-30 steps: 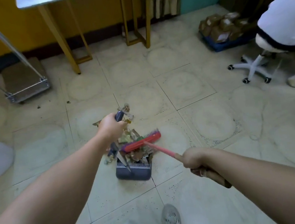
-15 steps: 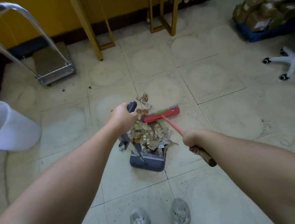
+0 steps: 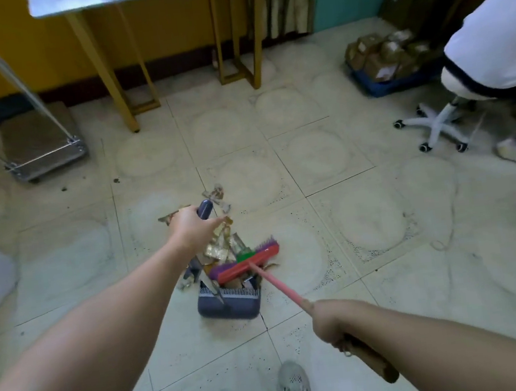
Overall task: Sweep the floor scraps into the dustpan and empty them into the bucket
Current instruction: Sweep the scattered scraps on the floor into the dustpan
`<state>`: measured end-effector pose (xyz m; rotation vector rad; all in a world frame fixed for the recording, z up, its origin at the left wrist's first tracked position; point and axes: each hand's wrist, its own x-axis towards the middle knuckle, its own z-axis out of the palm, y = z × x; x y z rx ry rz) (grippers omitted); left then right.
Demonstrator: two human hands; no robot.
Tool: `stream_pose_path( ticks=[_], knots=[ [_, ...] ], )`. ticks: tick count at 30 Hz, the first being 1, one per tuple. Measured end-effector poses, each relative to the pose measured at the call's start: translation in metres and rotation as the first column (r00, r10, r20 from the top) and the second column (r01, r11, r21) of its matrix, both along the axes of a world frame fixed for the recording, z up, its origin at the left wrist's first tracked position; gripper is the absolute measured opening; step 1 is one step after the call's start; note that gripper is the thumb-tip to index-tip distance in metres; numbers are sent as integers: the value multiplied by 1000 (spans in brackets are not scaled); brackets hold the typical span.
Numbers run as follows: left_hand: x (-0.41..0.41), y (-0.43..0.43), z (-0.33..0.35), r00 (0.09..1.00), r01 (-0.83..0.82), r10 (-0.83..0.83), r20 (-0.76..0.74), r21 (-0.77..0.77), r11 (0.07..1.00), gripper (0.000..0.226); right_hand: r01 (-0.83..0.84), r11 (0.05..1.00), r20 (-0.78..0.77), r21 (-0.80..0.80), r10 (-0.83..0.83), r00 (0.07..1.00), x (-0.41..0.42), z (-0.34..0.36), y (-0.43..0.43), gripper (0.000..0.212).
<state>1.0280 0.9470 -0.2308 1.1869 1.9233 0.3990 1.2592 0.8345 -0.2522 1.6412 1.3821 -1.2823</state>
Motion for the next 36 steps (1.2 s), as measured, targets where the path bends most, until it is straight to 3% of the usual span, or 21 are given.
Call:
stream_pose_path(
  ticks=[5, 16, 20, 27, 32, 36],
  knots=[
    [-11, -6, 6, 995, 17, -19, -98, -19, 1000, 21, 126, 986, -35, 106, -123, 992, 22, 21, 23, 31],
    [-5, 2, 4, 994, 35, -38, -103, -31, 999, 16, 71, 963, -117, 260, -42, 992, -25, 13, 112, 56],
    [-6, 5, 3, 993, 26, -28, -115, -26, 999, 14, 82, 973, -107, 215, -60, 992, -31, -16, 118, 55],
    [-14, 10, 6, 988, 55, -51, -143, 25, 998, 9, 13, 995, 87, 94, -22, 996, -1, -32, 81, 51],
    [-16, 6, 5, 993, 37, -30, -114, 62, 997, 28, -14, 999, 50, 30, 13, 999, 12, -3, 45, 49],
    [-16, 3, 4, 999, 3, -1, -36, 57, 998, 32, 12, 997, -12, 82, -11, 1000, 18, 20, 47, 44]
  ],
)
